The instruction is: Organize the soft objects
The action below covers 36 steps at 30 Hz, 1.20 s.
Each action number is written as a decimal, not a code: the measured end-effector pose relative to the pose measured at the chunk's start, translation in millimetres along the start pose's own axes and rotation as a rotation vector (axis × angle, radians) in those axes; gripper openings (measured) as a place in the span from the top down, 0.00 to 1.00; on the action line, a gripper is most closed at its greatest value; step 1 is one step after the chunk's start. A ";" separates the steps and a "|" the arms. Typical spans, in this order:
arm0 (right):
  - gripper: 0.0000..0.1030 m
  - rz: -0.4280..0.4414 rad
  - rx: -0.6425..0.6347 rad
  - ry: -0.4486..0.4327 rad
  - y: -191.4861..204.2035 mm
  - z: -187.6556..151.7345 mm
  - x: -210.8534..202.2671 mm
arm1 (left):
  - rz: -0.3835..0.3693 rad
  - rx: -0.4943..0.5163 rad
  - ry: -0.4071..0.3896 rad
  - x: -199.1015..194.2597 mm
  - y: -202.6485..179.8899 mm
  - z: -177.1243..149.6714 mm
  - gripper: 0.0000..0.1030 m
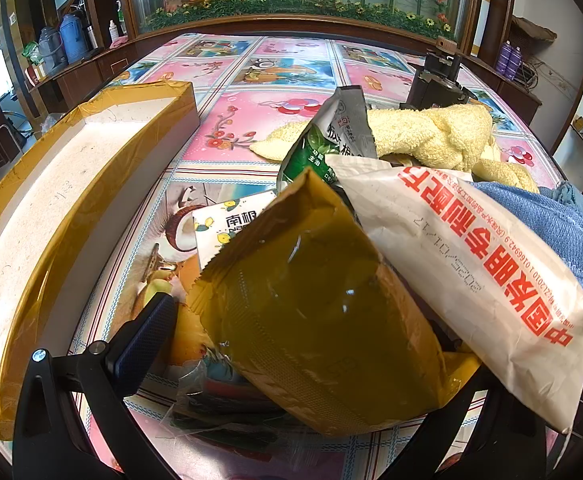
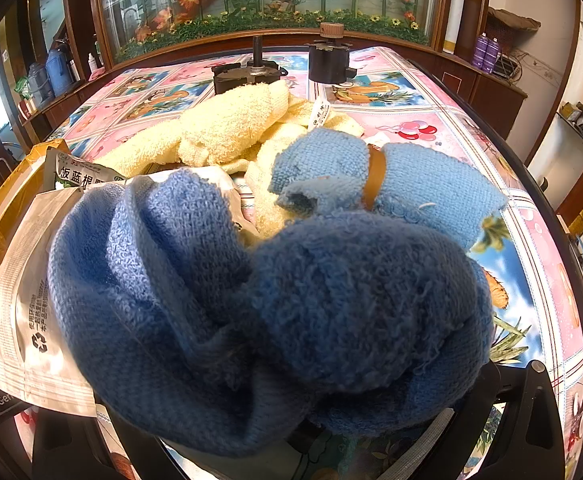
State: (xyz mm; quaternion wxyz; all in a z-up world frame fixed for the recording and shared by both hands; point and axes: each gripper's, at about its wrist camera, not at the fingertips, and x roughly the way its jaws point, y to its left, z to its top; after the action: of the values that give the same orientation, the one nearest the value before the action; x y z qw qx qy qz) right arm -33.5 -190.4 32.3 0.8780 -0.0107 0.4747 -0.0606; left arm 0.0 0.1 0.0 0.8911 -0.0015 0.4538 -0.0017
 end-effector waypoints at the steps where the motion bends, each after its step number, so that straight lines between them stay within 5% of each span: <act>1: 0.00 0.000 0.000 0.000 0.1 0.1 0.1 | 0.000 0.000 0.000 0.0 -0.1 0.0 0.00; 29: 0.00 0.013 -0.013 0.002 0.3 -0.2 0.0 | 0.023 -0.029 0.000 1.0 -0.8 -3.1 0.00; 36: 0.00 0.037 -0.040 0.065 -4.2 -10.3 -7.5 | -0.088 0.125 0.068 -7.8 3.9 -7.3 0.00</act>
State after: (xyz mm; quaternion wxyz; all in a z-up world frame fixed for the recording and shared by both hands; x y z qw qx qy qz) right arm -46.6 -193.3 33.2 0.8626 -0.0178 0.5044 -0.0351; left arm -10.4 4.0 1.9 0.8727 0.0340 0.4822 -0.0692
